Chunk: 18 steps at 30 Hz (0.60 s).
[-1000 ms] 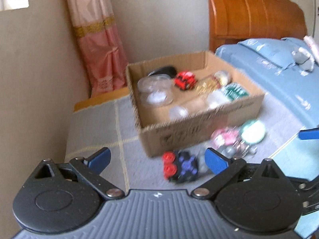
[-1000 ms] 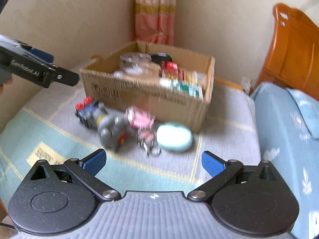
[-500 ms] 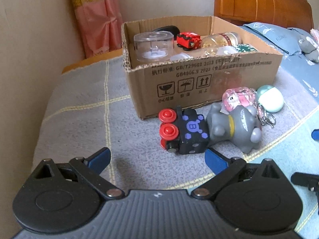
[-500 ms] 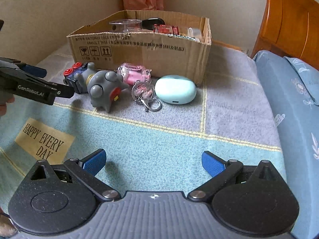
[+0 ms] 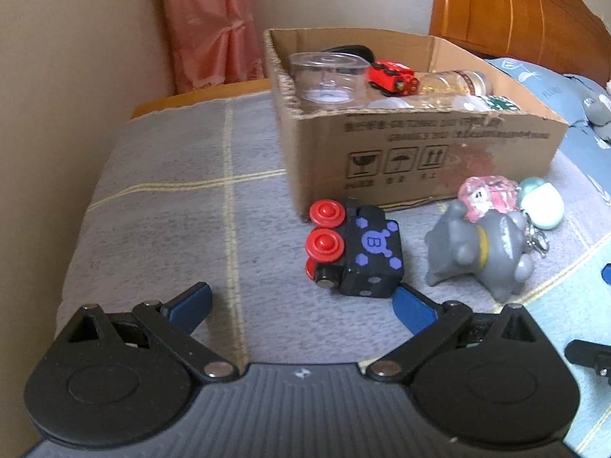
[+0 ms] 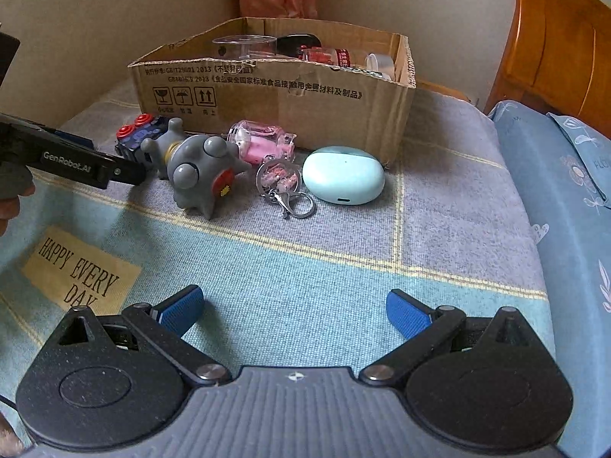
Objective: Organize rigid objects
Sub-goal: 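Grasp the black block train with red wheels with the left tool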
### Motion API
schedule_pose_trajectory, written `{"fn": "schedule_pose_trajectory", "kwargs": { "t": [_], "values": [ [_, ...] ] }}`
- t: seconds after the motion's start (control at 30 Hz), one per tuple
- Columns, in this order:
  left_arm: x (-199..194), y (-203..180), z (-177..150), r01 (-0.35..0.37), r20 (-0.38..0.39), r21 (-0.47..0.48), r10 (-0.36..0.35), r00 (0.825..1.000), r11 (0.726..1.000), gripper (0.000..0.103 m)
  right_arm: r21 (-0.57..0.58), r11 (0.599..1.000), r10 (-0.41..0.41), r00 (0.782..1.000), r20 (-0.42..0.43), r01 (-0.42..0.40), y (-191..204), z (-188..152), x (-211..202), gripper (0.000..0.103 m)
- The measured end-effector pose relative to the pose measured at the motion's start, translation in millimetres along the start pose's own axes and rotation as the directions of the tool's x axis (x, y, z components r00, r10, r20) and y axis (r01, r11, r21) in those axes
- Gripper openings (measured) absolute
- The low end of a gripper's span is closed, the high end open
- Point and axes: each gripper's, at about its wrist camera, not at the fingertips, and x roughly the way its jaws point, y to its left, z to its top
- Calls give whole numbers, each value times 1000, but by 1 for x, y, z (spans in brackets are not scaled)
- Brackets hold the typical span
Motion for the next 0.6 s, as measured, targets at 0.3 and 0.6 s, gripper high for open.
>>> {"fn": "schedule_pose_trajectory", "kwargs": {
  "t": [0.3, 0.6],
  "values": [
    [11, -7, 7, -6, 43, -16, 7, 999, 1000, 102, -4, 1000, 1, 999, 33, -1, 0, -4, -1, 103],
    [16, -3, 12, -1, 59, -16, 2, 998, 1000, 97, -20, 1000, 17, 997, 69, -16, -2, -8, -1, 103]
  ]
}}
